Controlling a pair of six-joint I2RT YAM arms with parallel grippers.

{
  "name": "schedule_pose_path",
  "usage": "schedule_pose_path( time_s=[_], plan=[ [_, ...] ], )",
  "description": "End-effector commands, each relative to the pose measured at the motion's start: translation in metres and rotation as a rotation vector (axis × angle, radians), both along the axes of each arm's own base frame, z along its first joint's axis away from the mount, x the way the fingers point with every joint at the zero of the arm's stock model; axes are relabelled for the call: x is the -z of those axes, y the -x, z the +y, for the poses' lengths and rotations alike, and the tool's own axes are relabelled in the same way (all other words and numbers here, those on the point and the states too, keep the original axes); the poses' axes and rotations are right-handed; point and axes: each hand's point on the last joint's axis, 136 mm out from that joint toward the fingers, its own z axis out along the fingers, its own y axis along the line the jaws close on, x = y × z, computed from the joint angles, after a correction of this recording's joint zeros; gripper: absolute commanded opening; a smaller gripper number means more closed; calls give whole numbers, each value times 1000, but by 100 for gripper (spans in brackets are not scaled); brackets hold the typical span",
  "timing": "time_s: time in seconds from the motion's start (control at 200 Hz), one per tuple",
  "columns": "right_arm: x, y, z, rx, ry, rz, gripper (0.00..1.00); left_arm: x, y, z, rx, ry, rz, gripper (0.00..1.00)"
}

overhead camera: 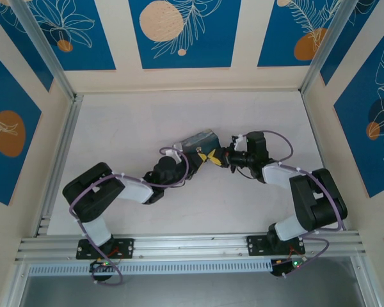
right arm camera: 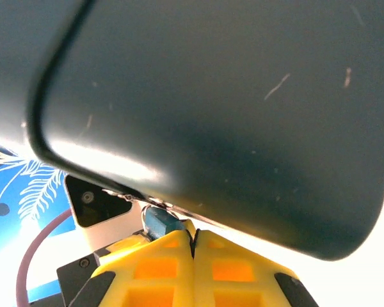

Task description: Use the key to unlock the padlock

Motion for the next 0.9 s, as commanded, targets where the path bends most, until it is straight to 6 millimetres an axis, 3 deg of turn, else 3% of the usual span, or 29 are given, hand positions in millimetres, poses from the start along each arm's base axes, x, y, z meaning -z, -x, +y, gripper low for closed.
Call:
schedule_pose_path(
  time_s=[0.0, 0.04, 0.235, 0.455, 0.61, 0.895],
  plan=[
    [-9, 4, 14, -58, -79, -22, 0, 14, 43, -27, 243, -101, -88, 0],
    [-7, 4, 14, -55, -80, -15, 4, 17, 43, -27, 248, -114, -96, 0],
    [3, 6, 8, -40, -69, -5, 42, 35, 37, -20, 209, -98, -39, 0],
    [12, 23, -6, -50, 13, -7, 64, 50, 30, -17, 176, -56, 23, 0],
    [13, 40, -27, -33, 110, -53, 70, 54, 27, -14, 173, -76, 28, 0],
    [17, 56, -55, -55, 441, -224, 70, 63, 29, -9, 201, -138, 51, 0]
  ],
)
